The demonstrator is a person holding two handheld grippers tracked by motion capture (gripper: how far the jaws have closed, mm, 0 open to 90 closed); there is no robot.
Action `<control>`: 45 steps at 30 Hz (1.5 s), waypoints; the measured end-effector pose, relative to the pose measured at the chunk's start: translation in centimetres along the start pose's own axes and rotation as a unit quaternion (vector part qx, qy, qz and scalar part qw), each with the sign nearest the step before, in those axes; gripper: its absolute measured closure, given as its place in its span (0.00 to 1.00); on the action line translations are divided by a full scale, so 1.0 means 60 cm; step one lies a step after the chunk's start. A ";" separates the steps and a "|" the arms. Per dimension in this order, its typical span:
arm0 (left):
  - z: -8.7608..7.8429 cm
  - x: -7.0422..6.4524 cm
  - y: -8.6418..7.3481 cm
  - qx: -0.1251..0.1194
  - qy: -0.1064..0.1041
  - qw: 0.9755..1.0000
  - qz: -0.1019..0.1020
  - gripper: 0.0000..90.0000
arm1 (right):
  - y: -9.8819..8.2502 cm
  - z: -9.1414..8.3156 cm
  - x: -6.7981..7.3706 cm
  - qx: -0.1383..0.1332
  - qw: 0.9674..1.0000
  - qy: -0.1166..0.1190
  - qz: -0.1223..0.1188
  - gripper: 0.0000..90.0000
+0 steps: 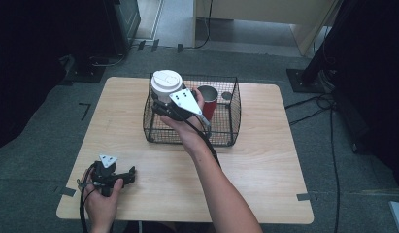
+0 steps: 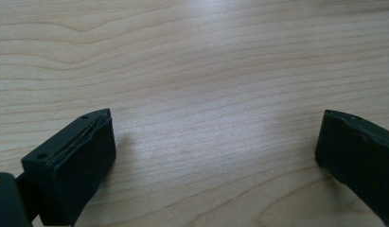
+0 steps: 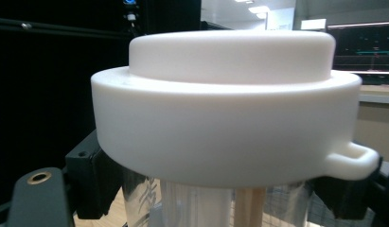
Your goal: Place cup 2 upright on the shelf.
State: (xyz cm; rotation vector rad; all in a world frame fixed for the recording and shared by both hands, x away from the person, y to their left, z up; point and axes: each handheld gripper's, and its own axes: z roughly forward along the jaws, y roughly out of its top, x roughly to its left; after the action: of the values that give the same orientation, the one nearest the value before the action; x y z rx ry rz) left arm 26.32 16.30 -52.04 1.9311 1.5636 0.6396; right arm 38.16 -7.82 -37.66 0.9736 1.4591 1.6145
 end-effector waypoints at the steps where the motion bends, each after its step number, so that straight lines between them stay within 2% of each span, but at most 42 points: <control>1: 0.000 0.000 0.000 0.000 0.000 1.000 0.000 0.00 | -0.002 0.003 -0.002 0.000 1.000 0.001 0.000 0.18; 7: 0.000 0.000 0.000 0.000 0.000 1.000 0.000 0.00 | -0.018 0.026 -0.012 0.014 1.000 -0.003 -0.008 0.18; 14: 0.000 0.000 0.000 -0.001 0.000 1.000 -0.002 0.00 | -0.034 0.049 -0.016 0.026 1.000 0.000 0.006 0.18; 28: 0.000 0.000 0.000 0.001 -0.001 1.000 -0.001 0.00 | -0.080 0.083 -0.027 0.065 0.998 -0.018 0.007 0.18; 40: 0.000 0.000 0.000 0.000 -0.001 1.000 -0.001 0.00 | -0.109 0.098 -0.033 0.109 0.994 -0.028 0.013 0.18; 45: 0.000 0.000 0.000 0.001 -0.001 1.000 0.000 0.00 | -0.118 0.099 -0.033 0.125 0.992 -0.024 0.009 0.18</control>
State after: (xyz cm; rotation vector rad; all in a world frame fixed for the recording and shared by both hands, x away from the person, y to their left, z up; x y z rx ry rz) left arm 26.31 16.30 -52.03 1.9318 1.5649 0.6363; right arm 44.61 -6.47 -44.44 1.1586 1.6519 1.4325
